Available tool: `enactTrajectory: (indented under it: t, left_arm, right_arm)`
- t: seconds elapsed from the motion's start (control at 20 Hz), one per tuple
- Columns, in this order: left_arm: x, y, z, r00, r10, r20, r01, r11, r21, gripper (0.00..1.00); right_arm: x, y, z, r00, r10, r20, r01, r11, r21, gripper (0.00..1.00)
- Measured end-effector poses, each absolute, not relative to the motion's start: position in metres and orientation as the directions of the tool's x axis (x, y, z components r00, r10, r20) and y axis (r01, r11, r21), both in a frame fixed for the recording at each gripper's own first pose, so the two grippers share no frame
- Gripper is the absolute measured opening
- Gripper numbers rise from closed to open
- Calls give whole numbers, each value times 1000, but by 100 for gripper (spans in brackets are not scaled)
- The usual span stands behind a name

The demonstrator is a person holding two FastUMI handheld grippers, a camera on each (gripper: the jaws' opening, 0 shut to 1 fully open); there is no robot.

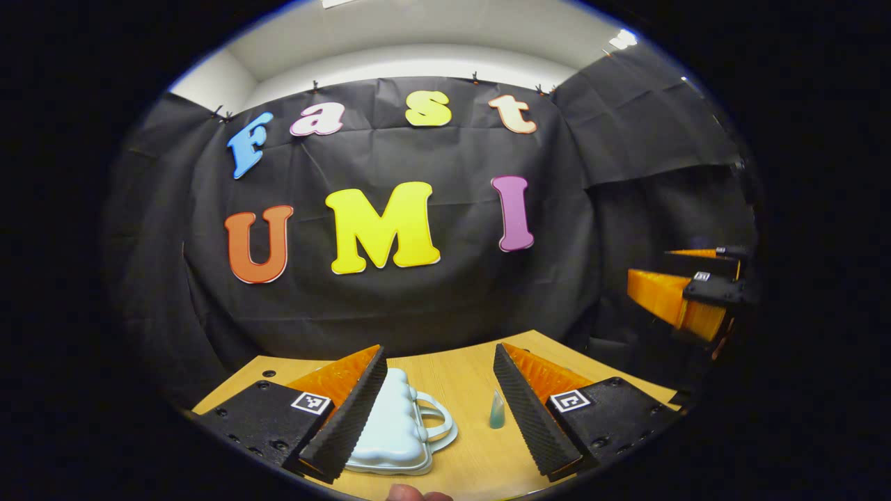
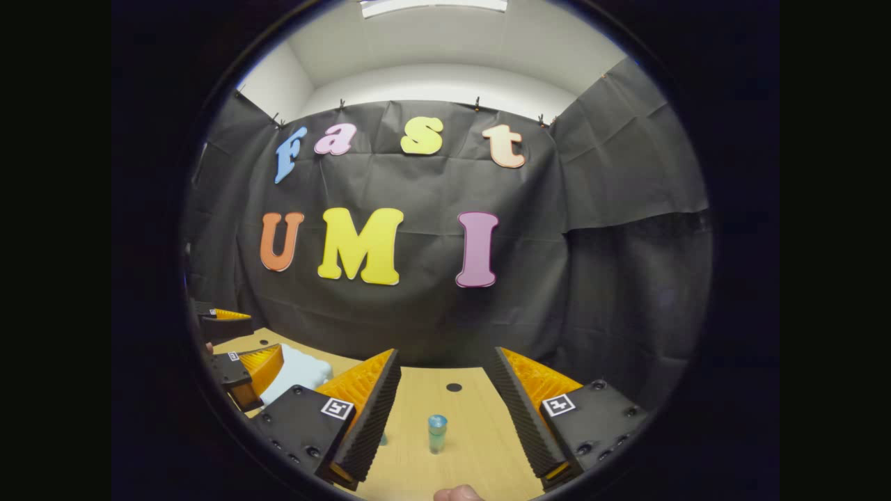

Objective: First open the suitcase, pack the skin care products into it, and then close the suitcase.

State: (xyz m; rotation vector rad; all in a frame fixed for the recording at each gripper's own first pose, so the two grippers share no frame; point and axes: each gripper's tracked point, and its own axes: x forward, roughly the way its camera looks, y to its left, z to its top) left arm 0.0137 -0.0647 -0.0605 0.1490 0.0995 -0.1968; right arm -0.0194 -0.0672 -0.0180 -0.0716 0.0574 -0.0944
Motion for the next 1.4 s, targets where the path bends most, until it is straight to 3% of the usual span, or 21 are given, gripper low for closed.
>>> enactTrajectory:
  t: [0.3,0.55,0.75,1.1,1.3,1.4]
  left_arm:
    - [37,-78,-154,894,-261,-363,383,866,321,99]
    - [67,-77,-232,813,-195,-548,519,671,530,97]
    - [82,-66,-277,746,-110,-657,596,550,585,97]
    - [105,-51,-307,696,12,-718,640,443,628,93]
    - [108,-49,-319,661,29,-750,669,430,606,80]
    - [109,-49,-320,659,40,-751,668,428,609,62]
  right_arm:
    - [-28,-109,-28,981,-178,-77,170,981,-94,80]
    - [-38,-150,-42,957,-266,-114,252,959,-128,80]
    - [-43,-178,-43,935,-332,-124,315,939,-134,80]
    - [-46,-202,-45,910,-395,-128,377,915,-140,80]
    - [-47,-202,-48,903,-407,-139,389,911,-140,80]
    - [-47,-201,-48,901,-410,-140,392,909,-140,77]
